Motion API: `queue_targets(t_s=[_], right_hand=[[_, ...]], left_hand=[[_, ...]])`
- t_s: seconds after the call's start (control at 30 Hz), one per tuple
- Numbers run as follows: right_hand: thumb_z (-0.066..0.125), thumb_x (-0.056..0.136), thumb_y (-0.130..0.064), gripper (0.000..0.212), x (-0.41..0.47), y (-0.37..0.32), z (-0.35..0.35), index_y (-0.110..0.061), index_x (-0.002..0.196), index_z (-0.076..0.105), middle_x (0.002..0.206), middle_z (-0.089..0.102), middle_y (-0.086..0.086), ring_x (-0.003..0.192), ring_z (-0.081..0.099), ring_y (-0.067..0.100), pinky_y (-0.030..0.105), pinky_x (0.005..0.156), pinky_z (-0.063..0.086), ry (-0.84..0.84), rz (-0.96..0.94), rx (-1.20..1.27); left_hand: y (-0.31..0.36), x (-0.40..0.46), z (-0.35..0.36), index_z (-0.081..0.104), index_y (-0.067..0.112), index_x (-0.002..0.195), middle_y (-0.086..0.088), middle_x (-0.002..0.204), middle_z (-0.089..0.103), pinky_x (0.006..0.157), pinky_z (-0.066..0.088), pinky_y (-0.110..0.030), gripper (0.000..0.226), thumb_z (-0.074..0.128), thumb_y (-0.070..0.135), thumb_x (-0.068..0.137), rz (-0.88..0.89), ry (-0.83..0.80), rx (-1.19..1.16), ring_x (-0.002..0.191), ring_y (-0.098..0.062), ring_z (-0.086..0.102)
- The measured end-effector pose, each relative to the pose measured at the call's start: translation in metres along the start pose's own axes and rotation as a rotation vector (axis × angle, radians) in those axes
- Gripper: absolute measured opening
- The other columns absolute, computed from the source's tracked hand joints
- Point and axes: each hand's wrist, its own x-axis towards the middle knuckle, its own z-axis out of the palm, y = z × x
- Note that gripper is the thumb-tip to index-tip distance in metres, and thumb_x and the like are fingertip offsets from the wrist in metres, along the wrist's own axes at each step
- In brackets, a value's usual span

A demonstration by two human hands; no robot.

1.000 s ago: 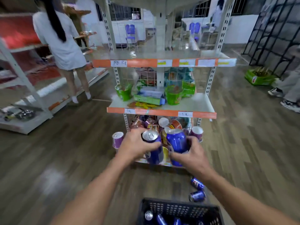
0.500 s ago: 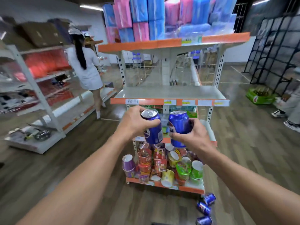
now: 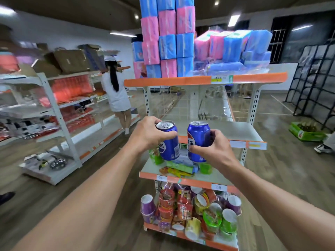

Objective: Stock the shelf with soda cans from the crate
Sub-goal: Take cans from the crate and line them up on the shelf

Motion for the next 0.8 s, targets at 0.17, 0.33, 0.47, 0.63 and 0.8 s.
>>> queue_targets(t_s=[0.17, 0.33, 0.47, 0.63, 0.8], right_hand=[[0.090, 0.061, -0.025, 0.062, 0.027, 0.000, 0.012, -0.024, 0.111, 0.052, 0.096, 0.065, -0.011, 0.085, 0.064, 0.005, 0.025, 0.074, 0.054, -0.026, 0.000, -0.021], [0.091, 0.060, -0.022, 0.065, 0.057, 0.011, 0.043, -0.021, 0.113, 0.053, 0.099, 0.067, -0.007, 0.088, 0.067, 0.008, 0.031, 0.081, 0.058, -0.046, 0.014, -0.009], [0.091, 0.059, -0.022, 0.066, 0.088, 0.021, 0.078, -0.023, 0.113, 0.053, 0.100, 0.067, -0.008, 0.091, 0.066, 0.009, 0.035, 0.085, 0.058, -0.029, 0.026, -0.005], [0.091, 0.059, -0.023, 0.066, 0.136, 0.030, 0.129, -0.024, 0.113, 0.053, 0.103, 0.067, -0.006, 0.091, 0.067, 0.008, 0.023, 0.075, 0.055, 0.025, 0.046, -0.002], [0.089, 0.051, -0.028, 0.067, 0.187, 0.040, 0.184, -0.030, 0.107, 0.053, 0.102, 0.068, -0.006, 0.091, 0.068, 0.010, 0.035, 0.082, 0.058, 0.144, 0.118, 0.028]], left_hand=[[-0.017, 0.021, -0.003, 0.067, 0.022, 0.099, 0.005, 0.094, 0.075, 0.071, 0.062, -0.037, 0.074, 0.078, 0.069, 0.044, -0.024, -0.021, -0.001, 0.085, -0.010, 0.072], [-0.047, 0.056, -0.006, 0.068, 0.022, 0.099, 0.005, 0.095, 0.075, 0.070, 0.062, -0.035, 0.068, 0.080, 0.067, 0.049, -0.028, -0.050, 0.016, 0.085, -0.009, 0.072], [-0.079, 0.098, -0.011, 0.068, 0.020, 0.103, 0.004, 0.098, 0.074, 0.072, 0.062, -0.035, 0.054, 0.088, 0.052, 0.064, -0.021, -0.048, 0.023, 0.087, -0.010, 0.071], [-0.126, 0.171, -0.015, 0.068, 0.020, 0.096, 0.003, 0.095, 0.075, 0.073, 0.061, -0.038, 0.051, 0.088, 0.052, 0.061, 0.002, -0.063, 0.050, 0.086, -0.012, 0.071], [-0.169, 0.243, -0.024, 0.066, 0.022, 0.094, 0.002, 0.096, 0.074, 0.074, 0.061, -0.038, 0.049, 0.088, 0.050, 0.061, 0.013, -0.096, 0.032, 0.086, -0.012, 0.071]])
